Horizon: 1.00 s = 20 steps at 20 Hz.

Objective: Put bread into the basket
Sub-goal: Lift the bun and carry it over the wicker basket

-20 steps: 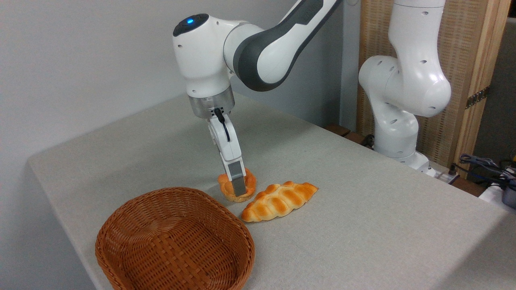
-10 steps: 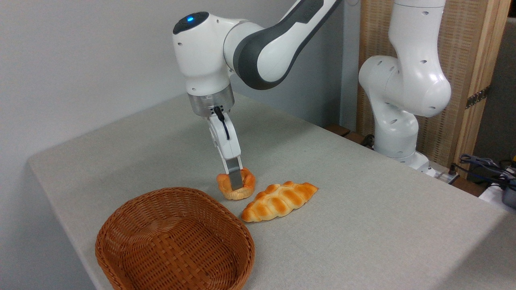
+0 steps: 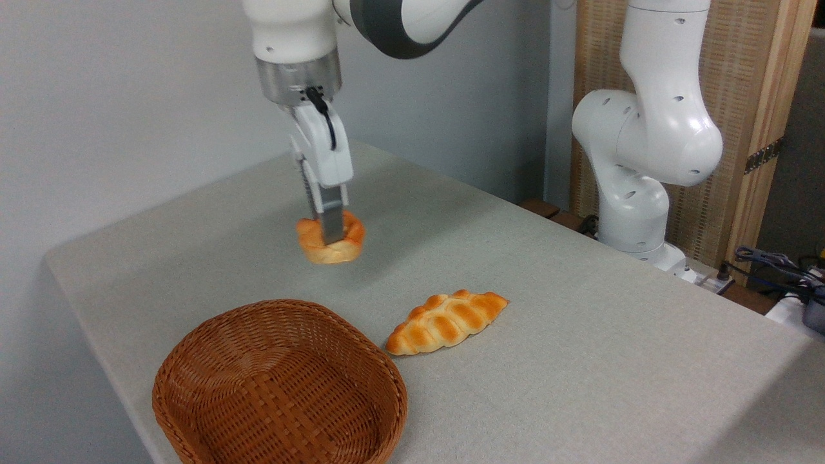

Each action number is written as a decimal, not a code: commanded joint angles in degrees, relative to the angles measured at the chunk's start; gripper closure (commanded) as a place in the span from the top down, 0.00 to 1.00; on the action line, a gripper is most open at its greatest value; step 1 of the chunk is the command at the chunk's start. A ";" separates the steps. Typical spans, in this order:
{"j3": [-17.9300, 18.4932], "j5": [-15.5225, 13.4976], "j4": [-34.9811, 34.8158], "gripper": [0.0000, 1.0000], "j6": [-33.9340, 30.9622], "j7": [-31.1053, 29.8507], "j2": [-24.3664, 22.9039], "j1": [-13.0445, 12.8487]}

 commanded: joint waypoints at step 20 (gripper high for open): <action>2.15 2.04 9.34 1.00 18.16 -1.97 18.42 1.44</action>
